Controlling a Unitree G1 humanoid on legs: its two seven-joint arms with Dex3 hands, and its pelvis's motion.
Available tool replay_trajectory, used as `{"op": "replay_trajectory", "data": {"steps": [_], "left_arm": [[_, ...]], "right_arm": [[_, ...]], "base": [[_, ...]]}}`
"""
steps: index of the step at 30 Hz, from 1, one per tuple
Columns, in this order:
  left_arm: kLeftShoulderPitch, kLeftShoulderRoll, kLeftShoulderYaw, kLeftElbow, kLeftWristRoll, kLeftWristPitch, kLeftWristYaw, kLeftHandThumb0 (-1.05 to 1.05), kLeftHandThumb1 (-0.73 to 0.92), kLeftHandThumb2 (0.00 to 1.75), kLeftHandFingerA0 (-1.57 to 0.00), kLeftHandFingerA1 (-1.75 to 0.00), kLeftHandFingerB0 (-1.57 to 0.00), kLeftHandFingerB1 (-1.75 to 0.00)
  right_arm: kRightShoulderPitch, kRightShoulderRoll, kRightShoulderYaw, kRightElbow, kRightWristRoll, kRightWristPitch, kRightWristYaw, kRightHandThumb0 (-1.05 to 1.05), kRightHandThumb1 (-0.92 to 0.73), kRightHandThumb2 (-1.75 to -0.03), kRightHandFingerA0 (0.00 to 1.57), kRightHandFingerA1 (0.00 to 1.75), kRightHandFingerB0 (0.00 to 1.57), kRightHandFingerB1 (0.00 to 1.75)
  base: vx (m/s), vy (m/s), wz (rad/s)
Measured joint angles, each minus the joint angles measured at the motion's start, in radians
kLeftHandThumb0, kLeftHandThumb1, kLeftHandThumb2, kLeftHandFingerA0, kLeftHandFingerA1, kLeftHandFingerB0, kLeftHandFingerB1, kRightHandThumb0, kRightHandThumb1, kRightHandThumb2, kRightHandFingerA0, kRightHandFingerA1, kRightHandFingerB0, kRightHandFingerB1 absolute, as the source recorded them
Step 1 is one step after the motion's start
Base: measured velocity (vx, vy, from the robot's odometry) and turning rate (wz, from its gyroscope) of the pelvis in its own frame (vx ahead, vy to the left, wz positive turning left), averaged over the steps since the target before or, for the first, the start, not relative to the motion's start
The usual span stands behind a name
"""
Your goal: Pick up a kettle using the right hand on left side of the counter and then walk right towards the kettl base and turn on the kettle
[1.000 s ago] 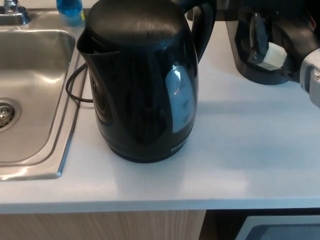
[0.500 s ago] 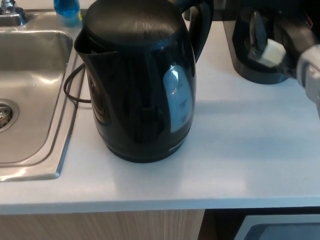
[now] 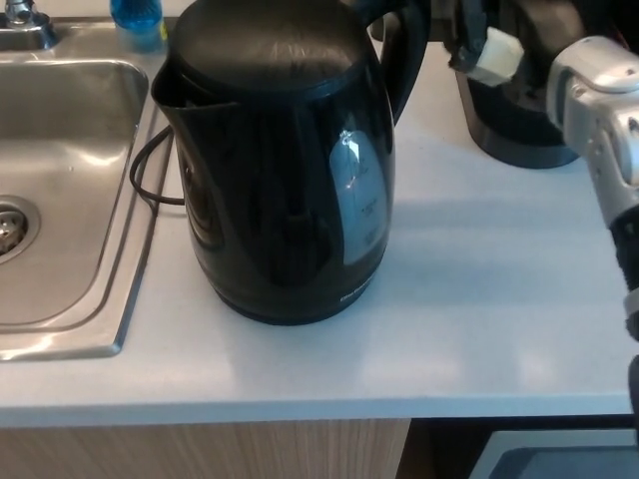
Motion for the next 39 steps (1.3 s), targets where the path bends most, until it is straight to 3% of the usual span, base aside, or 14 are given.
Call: {"op": "replay_trajectory", "data": {"steps": [16,17,18,19,20,21,24,25,26,27,28,34,36,39], "left_arm": [[-0.003,0.005,0.001,0.029,0.001,-0.021,0.001,0.23,0.54,1.15,-0.93,-1.00,-0.79,-0.89],[-0.003,0.005,0.000,0.031,0.001,-0.022,0.001,0.23,0.55,1.17,-0.84,-1.09,-0.75,-0.93],[-0.003,0.006,0.000,0.032,0.001,-0.025,0.001,0.26,0.55,1.18,-0.90,-1.00,-0.79,-0.90],[-0.003,0.005,-0.001,0.031,0.001,-0.025,0.001,0.26,0.55,1.18,-0.90,-1.00,-0.79,-0.90],[-0.003,0.005,-0.002,0.029,0.001,-0.025,0.001,0.28,0.55,1.18,-0.90,-1.00,-0.79,-0.90],[-0.003,0.005,-0.002,0.028,0.001,-0.025,0.001,0.25,0.55,1.17,-0.90,-0.99,-0.78,-0.89],[-0.006,0.005,-0.002,0.026,0.001,-0.026,0.000,0.25,0.55,1.17,-0.90,-0.99,-0.78,-0.89],[-0.006,0.005,-0.002,0.026,0.001,-0.026,0.000,0.24,0.59,1.13,-0.84,-1.07,-0.75,-0.92],[-0.006,0.005,-0.002,0.026,0.001,-0.026,0.000,0.24,0.59,1.13,-0.84,-1.07,-0.75,-0.92],[-0.007,0.005,-0.002,0.025,0.001,-0.026,0.000,0.25,0.54,1.16,-0.92,-1.00,-0.79,-0.90],[-0.007,0.005,-0.002,0.024,0.001,-0.026,0.000,0.25,0.54,1.16,-0.93,-1.01,-0.82,-0.92],[-0.035,0.008,0.003,0.047,-0.001,-0.026,-0.013,0.23,0.53,1.13,-0.94,-1.01,-0.82,-0.92],[-0.038,0.009,0.004,0.056,-0.001,-0.026,-0.015,0.20,0.57,1.09,-0.89,-1.09,-0.80,-0.96],[-0.038,0.009,0.004,0.054,-0.001,-0.026,-0.016,0.16,0.58,1.05,-0.87,-1.04,-0.79,-0.93]], "right_arm": [[0.027,0.068,-0.026,0.006,0.008,-0.052,-0.024,-0.99,-0.81,-1.27,0.01,0.32,0.04,0.27],[0.028,0.068,-0.026,0.006,0.008,-0.053,-0.025,-1.02,-0.92,-0.83,0.00,0.45,0.09,0.35],[0.029,0.070,-0.027,0.006,0.007,-0.056,-0.027,-1.03,-0.92,-0.82,0.01,0.46,0.10,0.36],[0.030,0.071,-0.027,0.005,0.007,-0.058,-0.029,-1.03,-0.92,-0.82,0.01,0.46,0.10,0.36],[0.033,0.074,-0.026,0.002,0.007,-0.061,-0.032,-1.01,-0.80,-1.23,0.03,0.44,0.09,0.44],[0.035,0.077,-0.026,0.000,0.007,-0.063,-0.032,-1.05,-0.92,-0.81,0.02,0.49,0.17,0.41],[0.045,0.090,-0.026,-0.016,0.007,-0.074,-0.036,-1.05,-0.92,-0.81,0.02,0.49,0.17,0.41],[0.046,0.091,-0.027,-0.018,0.007,-0.076,-0.037,-0.87,-0.76,-1.24,0.37,0.75,0.19,0.63],[0.048,0.093,-0.028,-0.023,0.008,-0.079,-0.039,-0.87,-0.76,-1.24,0.37,0.75,0.19,0.63],[0.061,0.108,-0.044,-0.049,0.012,-0.083,-0.050,-0.96,-0.92,-0.77,0.32,0.84,0.25,0.81],[0.071,0.122,-0.057,-0.071,0.017,-0.087,-0.061,-0.85,-0.72,-1.23,0.40,0.81,0.14,0.67],[0.122,0.204,-0.147,-0.187,0.060,-0.090,-0.121,-0.84,-0.72,-1.22,0.43,0.83,0.16,0.64],[0.128,0.213,-0.160,-0.205,0.069,-0.088,-0.129,-0.94,-0.92,-0.77,0.35,0.93,0.30,0.73],[0.143,0.228,-0.184,-0.245,0.092,-0.079,-0.138,-0.94,-0.92,-0.76,0.36,0.93,0.31,0.71]], "base": [[0.00,0.000,0.00],[0.00,0.000,0.00],[0.00,0.000,0.00],[0.00,0.000,0.00],[0.00,0.000,0.00],[0.00,0.000,0.00],[0.00,0.000,0.00],[0.00,0.000,0.00],[0.00,0.000,0.00],[0.00,0.000,0.00],[0.00,0.000,0.00],[0.00,0.000,0.00],[0.00,0.000,0.00],[0.00,0.000,0.00]]}}
